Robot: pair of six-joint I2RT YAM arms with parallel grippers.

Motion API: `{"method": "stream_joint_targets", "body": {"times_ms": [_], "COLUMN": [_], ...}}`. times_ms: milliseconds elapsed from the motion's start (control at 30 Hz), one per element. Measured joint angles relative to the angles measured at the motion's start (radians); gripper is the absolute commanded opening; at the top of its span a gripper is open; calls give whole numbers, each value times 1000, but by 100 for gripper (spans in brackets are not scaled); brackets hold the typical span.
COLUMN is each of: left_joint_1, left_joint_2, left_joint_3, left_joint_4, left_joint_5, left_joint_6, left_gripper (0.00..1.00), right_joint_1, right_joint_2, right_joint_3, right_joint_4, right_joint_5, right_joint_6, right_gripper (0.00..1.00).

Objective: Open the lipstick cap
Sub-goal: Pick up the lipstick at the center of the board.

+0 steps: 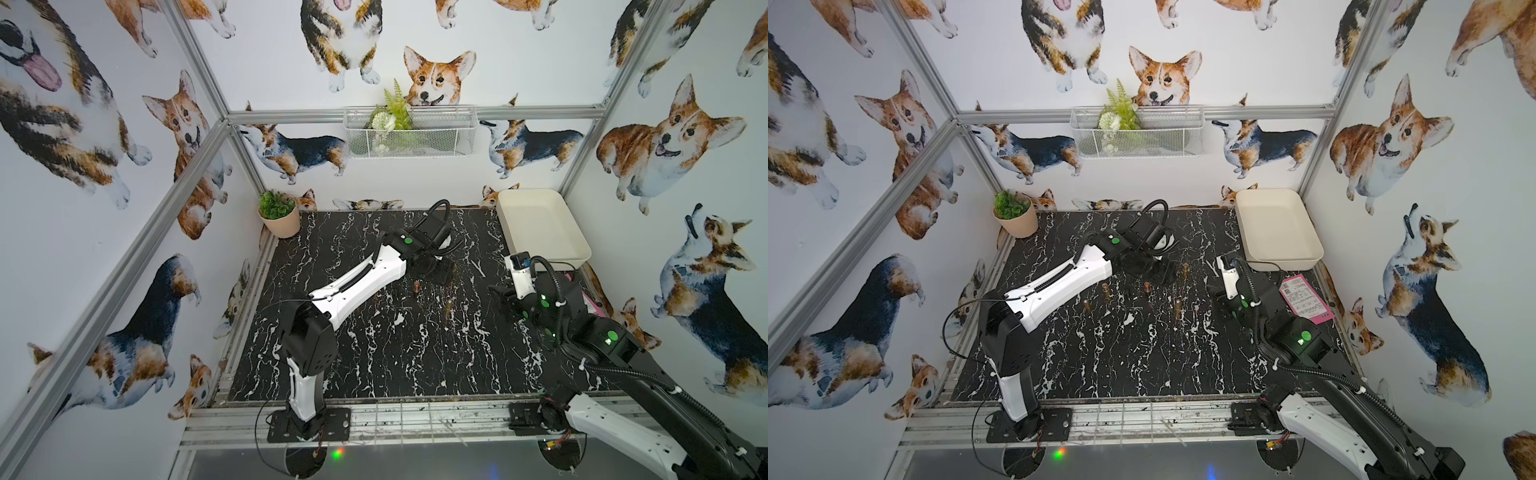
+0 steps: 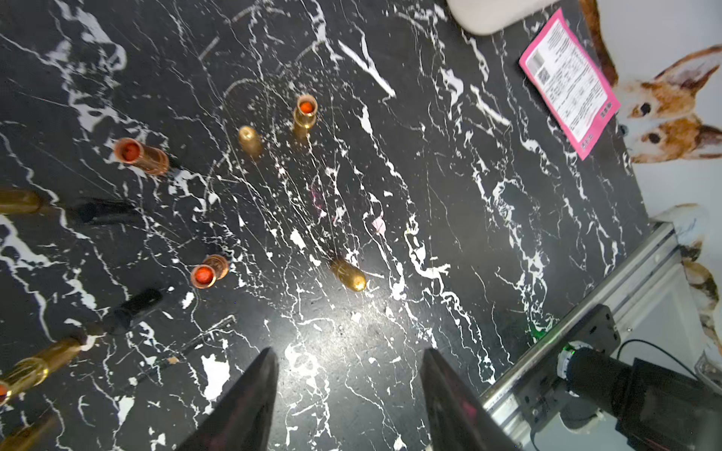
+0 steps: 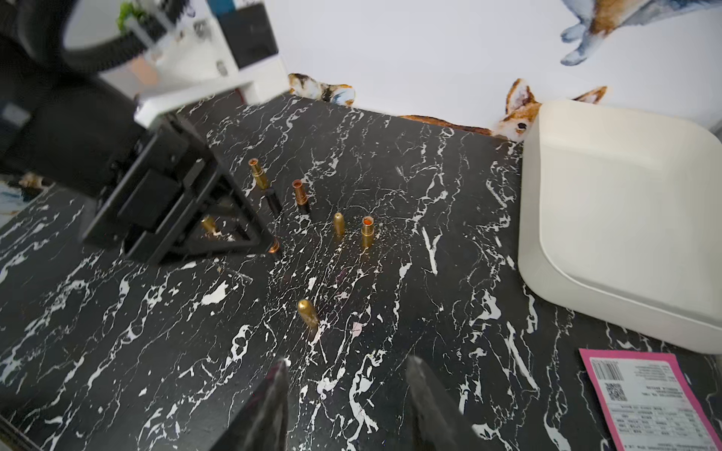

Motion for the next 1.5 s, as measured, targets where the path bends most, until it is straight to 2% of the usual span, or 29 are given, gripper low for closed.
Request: {"method": "stream_joint_targets", "body": {"times_ms": [167,433,1067,1500], "left_joint_1": [-46,-63,-79,-78], "left_joint_2": [77,175,296,385], "left_joint_3": [63,134,143,241], "left_joint_4": [-48,-103,-132,-155], "left_joint_5": [10,0,-36,-60], "left_joint_6": [5,8,14,37], "left_gripper": [62,59,57,45], "right_joint_1": [-56,-66,-70,-72], "right_joint_2": [-34,-56,-18,-27], "right_joint_3": [-21,-45,-45,-50], "right_joint_4": [-20,-32,-31,-31], "right_joint_5": [4,4,3,3], "right_joint_6": [61,102,111,109], "right_gripper": [51,51,51,51]}}
